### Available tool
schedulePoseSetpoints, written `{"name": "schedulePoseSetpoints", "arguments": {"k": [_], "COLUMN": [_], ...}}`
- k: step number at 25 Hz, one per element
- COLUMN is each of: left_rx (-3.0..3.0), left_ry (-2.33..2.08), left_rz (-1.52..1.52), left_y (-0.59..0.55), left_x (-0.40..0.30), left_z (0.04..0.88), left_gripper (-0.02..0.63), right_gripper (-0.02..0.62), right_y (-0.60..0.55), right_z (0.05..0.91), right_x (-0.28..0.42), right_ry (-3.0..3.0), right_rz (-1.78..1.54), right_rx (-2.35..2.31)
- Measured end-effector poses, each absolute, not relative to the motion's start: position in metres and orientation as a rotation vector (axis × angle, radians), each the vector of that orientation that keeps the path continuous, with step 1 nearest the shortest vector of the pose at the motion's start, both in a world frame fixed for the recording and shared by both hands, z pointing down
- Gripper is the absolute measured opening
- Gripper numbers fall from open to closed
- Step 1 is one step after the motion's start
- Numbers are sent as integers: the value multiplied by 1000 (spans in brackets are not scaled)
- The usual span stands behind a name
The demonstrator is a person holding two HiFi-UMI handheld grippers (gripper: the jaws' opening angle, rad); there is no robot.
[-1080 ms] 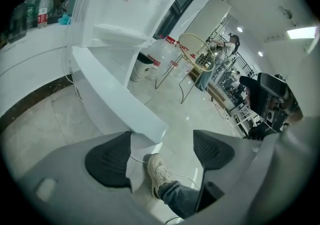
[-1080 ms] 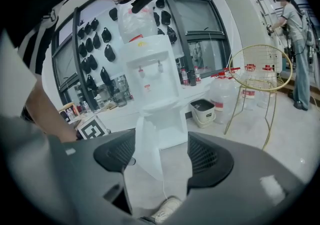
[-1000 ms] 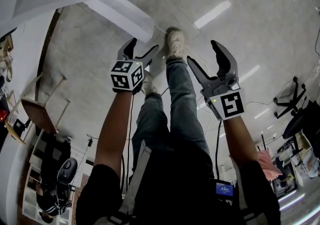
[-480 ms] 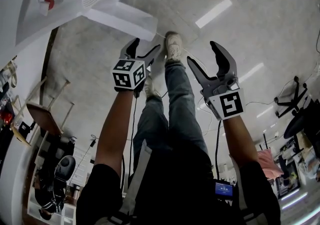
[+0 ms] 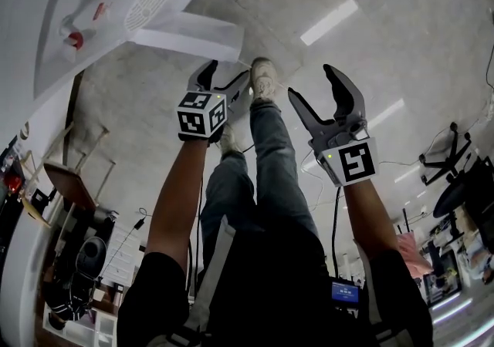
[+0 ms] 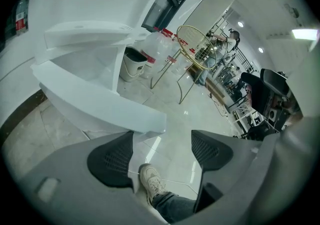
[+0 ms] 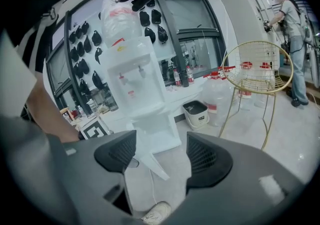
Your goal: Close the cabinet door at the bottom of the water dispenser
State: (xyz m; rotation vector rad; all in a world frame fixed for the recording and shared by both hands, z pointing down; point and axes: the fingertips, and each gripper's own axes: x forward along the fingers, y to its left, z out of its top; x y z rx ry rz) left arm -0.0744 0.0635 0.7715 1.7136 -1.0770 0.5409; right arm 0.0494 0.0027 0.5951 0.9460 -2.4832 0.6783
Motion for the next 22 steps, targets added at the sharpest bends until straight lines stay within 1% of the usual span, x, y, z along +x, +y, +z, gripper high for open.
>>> {"name": "schedulePoseSetpoints", "arguments": {"k": [13, 22], "left_rx": [1702, 1715], "left_ry": [-1111, -1113], "left_rz": [507, 498], "left_y": [26, 8], "left_x": [-66, -65], "left_z": [776, 776], "left_gripper": [379, 377], "right_gripper": [310, 308], "right_y": [-26, -32], "right_z": [597, 587], "right_x": [63, 58], "right_ry": [-2492, -2498], "right_rz": [662, 661], "right_rx": [913, 912]}}
